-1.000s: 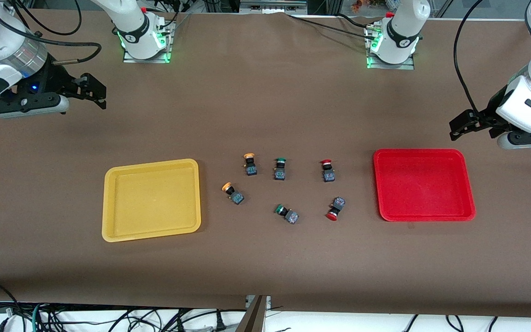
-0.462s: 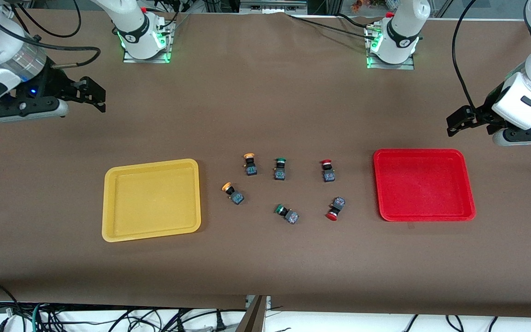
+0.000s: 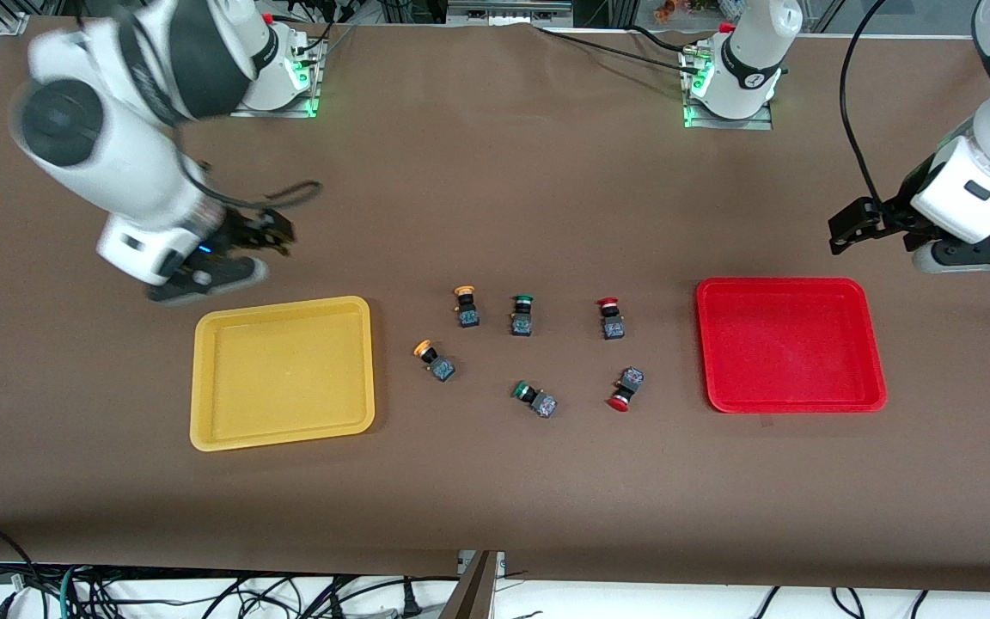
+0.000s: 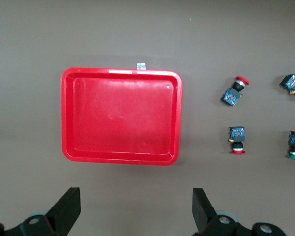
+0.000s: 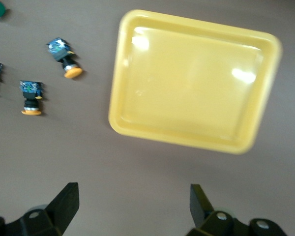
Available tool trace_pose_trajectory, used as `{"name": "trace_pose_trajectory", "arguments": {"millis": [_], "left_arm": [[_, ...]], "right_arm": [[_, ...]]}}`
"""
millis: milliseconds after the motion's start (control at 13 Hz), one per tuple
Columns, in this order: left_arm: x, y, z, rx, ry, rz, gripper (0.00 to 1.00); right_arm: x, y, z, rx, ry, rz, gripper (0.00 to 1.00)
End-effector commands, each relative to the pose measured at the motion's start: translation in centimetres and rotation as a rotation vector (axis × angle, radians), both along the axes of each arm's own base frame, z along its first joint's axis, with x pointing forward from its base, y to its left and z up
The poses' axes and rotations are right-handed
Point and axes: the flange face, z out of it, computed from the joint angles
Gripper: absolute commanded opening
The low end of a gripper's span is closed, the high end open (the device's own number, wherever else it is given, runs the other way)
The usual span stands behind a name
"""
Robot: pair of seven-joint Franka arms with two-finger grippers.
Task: Place red and yellow buttons in trays
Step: 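Reach the right gripper to a yellow-capped button and grasp it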
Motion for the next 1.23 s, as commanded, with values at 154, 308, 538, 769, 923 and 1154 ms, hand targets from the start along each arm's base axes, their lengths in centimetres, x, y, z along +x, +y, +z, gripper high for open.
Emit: {"name": "trace_pose_trajectory", "arguments": {"millis": [154, 308, 538, 769, 923, 1154], "left_arm": [[2.8, -6.2, -8.5, -0.008, 0.138, -0.084, 1.00], [5.0, -10.8, -15.5, -0.009, 0.108, -0.108, 1.00], [7.0, -16.2, -26.4, -0.033, 0.028, -0.135, 1.00], [3.9, -22.0, -34.0, -0.014, 0.064, 0.007, 1.00], [1.1, -24.6, -35.9, -0.006, 0.053, 0.037, 1.00], [-1.3, -24.3, -39.2, -0.032, -0.003, 0.028, 1.00]], "right_arm": [[1.7, 12.0, -15.6, 0.045, -0.076, 0.146, 1.00], [2.5, 14.7, -21.5, 0.080, -0.147, 0.169, 1.00], [2.8, 15.6, -23.9, 0.097, -0.182, 0.177, 1.00], [2.1, 17.0, -26.3, 0.111, -0.199, 0.169, 0.93], [1.9, 17.3, -27.8, 0.118, -0.219, 0.185, 0.74], [2.5, 16.8, -26.8, 0.120, -0.225, 0.182, 0.23]]}}
